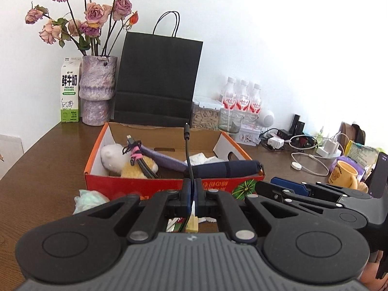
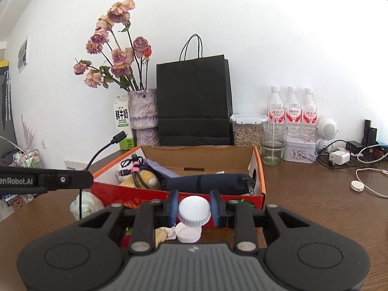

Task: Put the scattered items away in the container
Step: 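Carry the cable with left gripper while right gripper carries the cap over the box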

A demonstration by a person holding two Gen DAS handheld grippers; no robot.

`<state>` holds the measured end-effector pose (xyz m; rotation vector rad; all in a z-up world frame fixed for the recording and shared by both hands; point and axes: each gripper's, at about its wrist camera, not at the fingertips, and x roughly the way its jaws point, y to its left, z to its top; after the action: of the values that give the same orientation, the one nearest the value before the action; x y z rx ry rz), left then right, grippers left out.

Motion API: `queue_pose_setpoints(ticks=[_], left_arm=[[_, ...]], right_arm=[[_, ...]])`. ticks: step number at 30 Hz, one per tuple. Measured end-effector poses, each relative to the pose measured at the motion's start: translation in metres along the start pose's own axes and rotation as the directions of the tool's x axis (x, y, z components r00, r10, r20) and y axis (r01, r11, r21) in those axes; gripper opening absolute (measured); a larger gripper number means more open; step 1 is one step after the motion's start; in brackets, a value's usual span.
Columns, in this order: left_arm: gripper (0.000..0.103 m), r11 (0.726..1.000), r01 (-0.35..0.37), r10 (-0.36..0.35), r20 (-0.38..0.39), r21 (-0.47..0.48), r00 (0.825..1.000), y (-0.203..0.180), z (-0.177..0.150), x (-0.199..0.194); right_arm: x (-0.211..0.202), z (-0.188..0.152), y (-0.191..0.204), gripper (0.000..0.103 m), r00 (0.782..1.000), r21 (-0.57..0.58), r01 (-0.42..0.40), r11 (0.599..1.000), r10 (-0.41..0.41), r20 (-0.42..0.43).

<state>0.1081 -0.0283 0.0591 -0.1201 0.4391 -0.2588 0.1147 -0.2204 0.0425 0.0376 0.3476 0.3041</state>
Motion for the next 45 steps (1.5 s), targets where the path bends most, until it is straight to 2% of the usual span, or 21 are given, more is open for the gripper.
queue_pose_setpoints(ticks=[12, 19, 28, 32, 36, 40, 45], left_arm=[[0.003, 0.999, 0.042, -0.038, 0.134, -0.03, 0.99, 0.007, 0.062, 0.001], [0.003, 0.995, 0.072, -0.059, 0.178, -0.068, 0.982, 0.017, 0.096, 0.03], [0.003, 0.993, 0.104, -0.088, 0.233, -0.059, 0.969, 0.024, 0.129, 0.06], [0.003, 0.993, 0.092, -0.076, 0.2, -0.075, 0.977, 0.029, 0.119, 0.09], [0.003, 0.994, 0.039, -0.027, 0.11, -0.104, 0.994, 0.04, 0.087, 0.134], [0.003, 0.99, -0.006, 0.011, 0.03, -0.138, 0.999, 0.055, 0.054, 0.168], [0.004, 0.997, -0.044, 0.047, 0.038, -0.066, 0.998, 0.053, 0.038, 0.179]], right_arm=[[0.016, 0.054, 0.013, 0.027, 0.996, -0.012, -0.016, 1.0, 0.017, 0.091], [0.051, 0.075, 0.013, 0.027, 0.995, 0.013, -0.016, 1.0, 0.015, 0.1], [0.097, 0.087, -0.001, 0.027, 0.996, 0.036, 0.001, 0.999, -0.004, 0.088], [0.123, 0.083, -0.008, 0.027, 0.998, 0.061, 0.008, 0.998, -0.012, 0.06], [0.147, 0.073, -0.013, 0.027, 1.0, 0.067, 0.011, 0.998, -0.011, 0.005], [0.169, 0.06, -0.016, 0.027, 0.998, 0.061, 0.025, 0.998, -0.021, -0.055], [0.185, 0.05, -0.019, 0.027, 0.994, 0.051, 0.043, 0.998, -0.037, -0.105]])
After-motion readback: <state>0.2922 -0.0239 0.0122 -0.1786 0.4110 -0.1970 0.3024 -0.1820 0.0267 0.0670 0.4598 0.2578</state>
